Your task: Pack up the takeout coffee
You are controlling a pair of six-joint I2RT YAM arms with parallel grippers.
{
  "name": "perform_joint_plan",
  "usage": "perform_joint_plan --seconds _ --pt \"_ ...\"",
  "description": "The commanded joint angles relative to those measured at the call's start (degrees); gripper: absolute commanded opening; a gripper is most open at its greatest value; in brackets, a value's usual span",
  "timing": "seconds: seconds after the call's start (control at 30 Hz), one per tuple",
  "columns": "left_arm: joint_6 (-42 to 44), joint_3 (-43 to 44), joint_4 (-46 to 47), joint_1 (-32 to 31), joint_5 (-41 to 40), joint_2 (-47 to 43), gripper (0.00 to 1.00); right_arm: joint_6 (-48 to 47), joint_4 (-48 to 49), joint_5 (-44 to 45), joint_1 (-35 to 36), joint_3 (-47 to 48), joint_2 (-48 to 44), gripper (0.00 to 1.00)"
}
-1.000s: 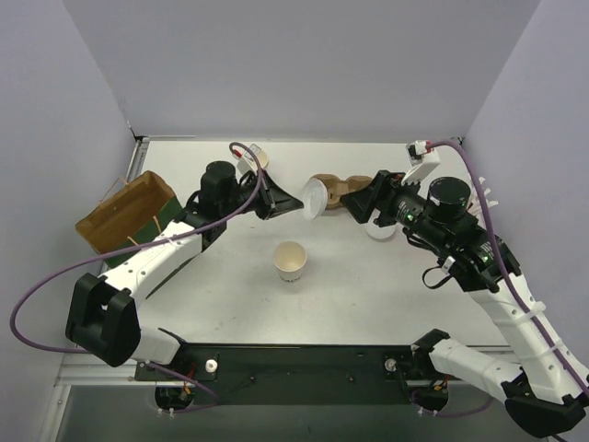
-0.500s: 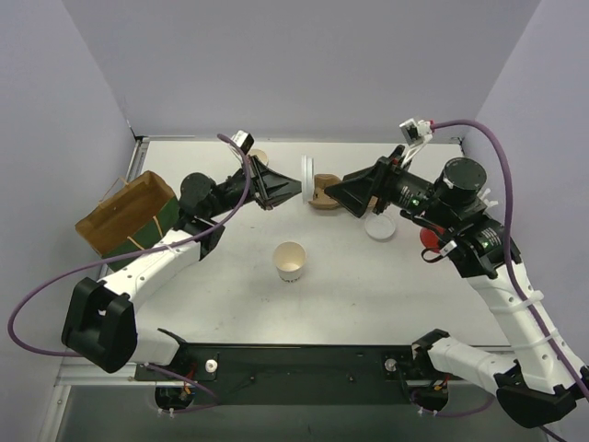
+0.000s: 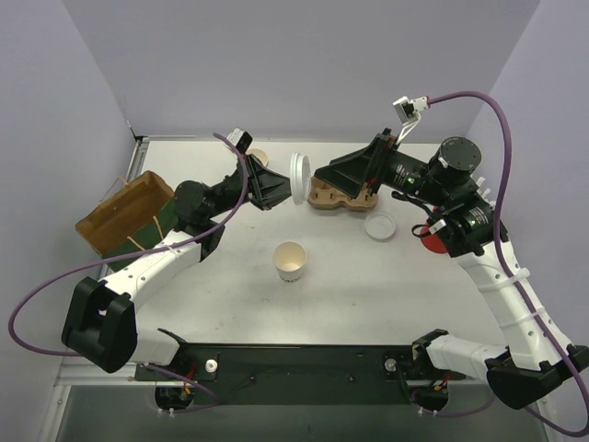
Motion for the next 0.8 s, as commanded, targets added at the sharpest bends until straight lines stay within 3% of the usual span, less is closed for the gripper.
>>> perform_joint_plan --seconds 0.0,0.37,0.57,0.77 --pt "-0.31 1.22 4.4 -0.43 0.66 -1.53 0.0 0.02 2.45 0.37 0.5 3.07 0.33 0.96" --pt "7.51 1.13 3.08 -0.43 1.27 -1.79 0.0 15.39 0.87 9.16 3.92 2.02 1.21 0.98" --pt "5.76 0.78 13.28 -0.43 1.36 1.89 0.0 20.67 -5.44 12.77 4.99 3.51 1.82 0.98" --pt "11.55 2.09 7.4 -0.43 2.68 1.28 0.0 21.99 -6.34 13.48 6.13 3.43 1.73 0.98"
